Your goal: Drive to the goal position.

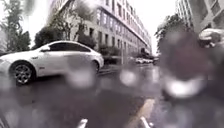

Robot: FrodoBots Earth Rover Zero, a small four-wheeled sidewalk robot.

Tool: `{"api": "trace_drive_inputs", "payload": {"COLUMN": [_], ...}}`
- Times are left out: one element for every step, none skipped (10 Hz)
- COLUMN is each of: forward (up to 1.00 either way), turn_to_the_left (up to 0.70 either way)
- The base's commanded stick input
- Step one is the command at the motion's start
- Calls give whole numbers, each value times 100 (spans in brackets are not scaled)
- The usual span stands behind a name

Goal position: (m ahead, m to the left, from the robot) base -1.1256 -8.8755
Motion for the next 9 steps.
{"api": "trace_drive_inputs", "payload": {"forward": [70,70,70,70,70,70,70,70,70], "turn_to_the_left": [-14,-14,-14,-14,-14,-14,-14,-14,-14]}}
